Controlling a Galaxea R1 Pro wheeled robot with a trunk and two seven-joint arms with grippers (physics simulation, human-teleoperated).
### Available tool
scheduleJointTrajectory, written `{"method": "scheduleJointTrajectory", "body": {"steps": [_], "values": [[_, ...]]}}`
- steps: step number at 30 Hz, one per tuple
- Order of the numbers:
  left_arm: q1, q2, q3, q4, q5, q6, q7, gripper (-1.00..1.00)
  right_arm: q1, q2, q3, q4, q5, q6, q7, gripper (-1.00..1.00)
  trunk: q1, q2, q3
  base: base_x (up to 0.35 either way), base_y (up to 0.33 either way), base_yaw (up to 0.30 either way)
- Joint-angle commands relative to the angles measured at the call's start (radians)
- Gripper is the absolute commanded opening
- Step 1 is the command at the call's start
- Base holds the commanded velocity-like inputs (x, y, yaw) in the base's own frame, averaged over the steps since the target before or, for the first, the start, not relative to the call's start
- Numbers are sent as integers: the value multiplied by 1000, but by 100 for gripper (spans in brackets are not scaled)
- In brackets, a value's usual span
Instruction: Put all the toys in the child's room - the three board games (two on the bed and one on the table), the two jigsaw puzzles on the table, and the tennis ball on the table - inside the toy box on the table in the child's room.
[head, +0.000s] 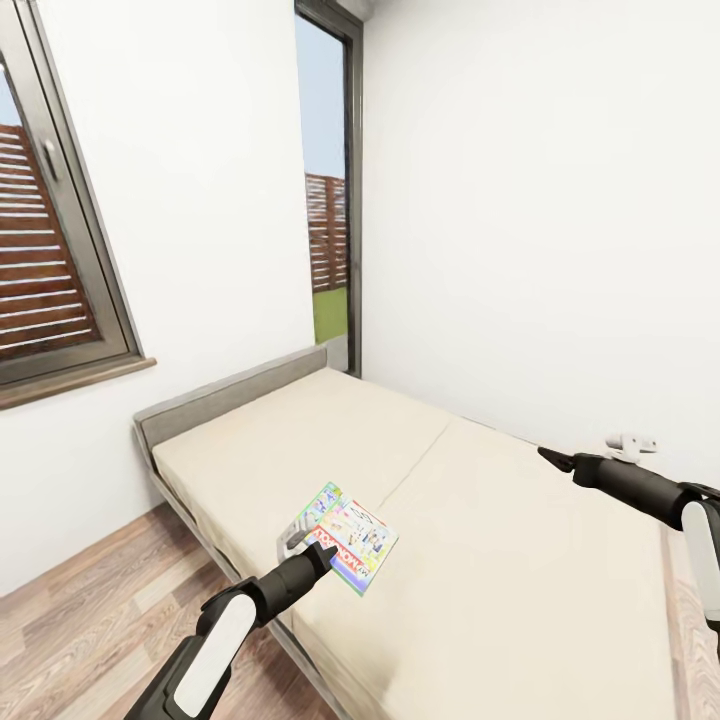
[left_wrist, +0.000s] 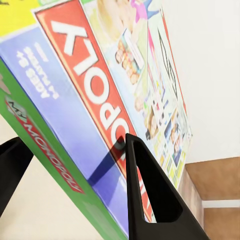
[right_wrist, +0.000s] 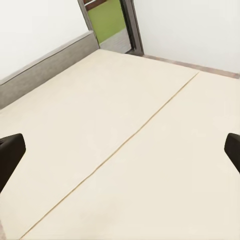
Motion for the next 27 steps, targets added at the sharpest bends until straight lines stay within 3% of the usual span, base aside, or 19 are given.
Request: {"method": "scheduleJointTrajectory", "body": {"steps": [1, 20, 27], "values": [[-1, 0, 1, 0, 2, 4, 0, -100, -1, 0, -1, 0, -5, 7, 0, 100, -4, 7, 2, 0, 0, -4], [-1, 0, 1, 0, 2, 4, 0, -100, 0, 0, -1, -2, -5, 5, 1, 100, -77, 140, 62, 0, 0, -1], [-1, 0, 1, 0, 5, 4, 0, -100, 0, 0, -1, -3, -5, 3, 1, 100, -77, 140, 62, 0, 0, 0]]}}
